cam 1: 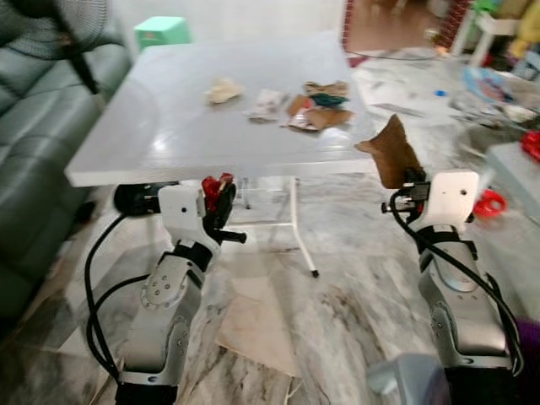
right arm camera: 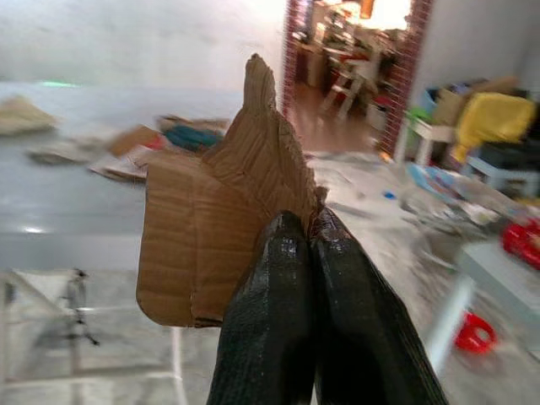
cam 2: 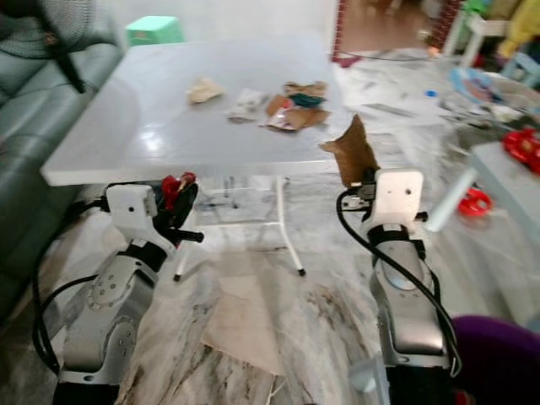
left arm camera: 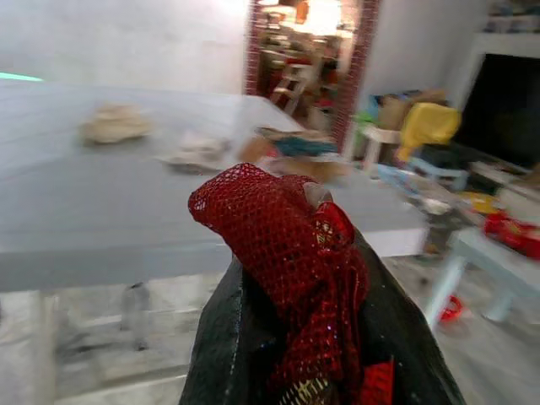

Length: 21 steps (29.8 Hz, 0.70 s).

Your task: Picking trash to rubbish bin

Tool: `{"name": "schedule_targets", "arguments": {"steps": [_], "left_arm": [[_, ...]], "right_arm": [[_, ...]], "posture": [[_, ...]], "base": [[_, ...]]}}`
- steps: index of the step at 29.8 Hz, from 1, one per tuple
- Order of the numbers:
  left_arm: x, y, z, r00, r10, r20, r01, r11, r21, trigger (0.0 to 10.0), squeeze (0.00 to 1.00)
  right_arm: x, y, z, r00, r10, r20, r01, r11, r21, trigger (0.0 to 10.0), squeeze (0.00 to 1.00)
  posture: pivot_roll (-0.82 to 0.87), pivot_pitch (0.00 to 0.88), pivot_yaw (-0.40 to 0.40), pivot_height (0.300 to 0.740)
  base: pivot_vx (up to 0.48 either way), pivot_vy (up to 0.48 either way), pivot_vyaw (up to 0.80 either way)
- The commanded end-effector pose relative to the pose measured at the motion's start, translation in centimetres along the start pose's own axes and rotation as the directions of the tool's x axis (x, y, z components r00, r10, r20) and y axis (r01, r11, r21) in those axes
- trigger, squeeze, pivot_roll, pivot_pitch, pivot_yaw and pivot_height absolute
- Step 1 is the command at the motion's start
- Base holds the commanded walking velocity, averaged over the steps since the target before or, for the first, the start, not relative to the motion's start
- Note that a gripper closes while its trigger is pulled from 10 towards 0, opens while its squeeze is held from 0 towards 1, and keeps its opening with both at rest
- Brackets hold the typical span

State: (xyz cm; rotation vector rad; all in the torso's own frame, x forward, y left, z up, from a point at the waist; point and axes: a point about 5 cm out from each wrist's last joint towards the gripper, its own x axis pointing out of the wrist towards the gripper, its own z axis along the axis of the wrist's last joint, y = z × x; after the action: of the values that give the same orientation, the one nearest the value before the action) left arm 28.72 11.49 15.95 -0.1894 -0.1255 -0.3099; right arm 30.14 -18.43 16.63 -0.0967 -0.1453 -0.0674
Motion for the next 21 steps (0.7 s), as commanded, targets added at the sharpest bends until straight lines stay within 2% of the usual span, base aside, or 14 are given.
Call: {"name": "schedule_targets", "arguments": {"steps": [1, 8, 11, 21], "left_arm": [[-0.02, 0.53, -0.16, 1.000, 0.016, -0.012, -0.016, 1.000, 0.009, 9.8, 0.00], [0.13, 0.98, -0.18, 0.999, 0.040, -0.021, -0.040, 0.999, 0.007, 10.0, 0.00], [0.27, 1.44, 0.04, 0.998, 0.065, -0.013, -0.066, 0.997, -0.030, 10.0, 0.00], [0.46, 1.39, 0.06, 0.998, 0.064, -0.015, -0.064, 0.997, -0.045, 10.0, 0.00]], "right_arm": [[0.03, 0.12, 0.30, 1.000, -0.003, 0.007, 0.003, 1.000, 0.000, 0.0, 0.00], [0.12, 0.11, 0.29, 1.000, -0.010, 0.003, 0.010, 1.000, -0.001, 0.0, 0.00], [0.16, 0.13, 0.30, 1.000, -0.010, 0.001, 0.010, 1.000, 0.002, 0.0, 0.00], [0.18, 0.08, 0.24, 1.000, -0.019, -0.005, 0.019, 1.000, 0.009, 0.0, 0.00]], "posture": [[-0.09, 0.077, 0.055, 0.740], [-0.09, 0.078, 0.054, 0.740], [-0.08, 0.078, 0.053, 0.740], [-0.09, 0.075, 0.055, 0.740]], "base": [[0.000, 0.000, -0.80], [0.000, 0.000, -0.80], [0.000, 0.000, -0.80], [0.000, 0.000, -0.80]]}}
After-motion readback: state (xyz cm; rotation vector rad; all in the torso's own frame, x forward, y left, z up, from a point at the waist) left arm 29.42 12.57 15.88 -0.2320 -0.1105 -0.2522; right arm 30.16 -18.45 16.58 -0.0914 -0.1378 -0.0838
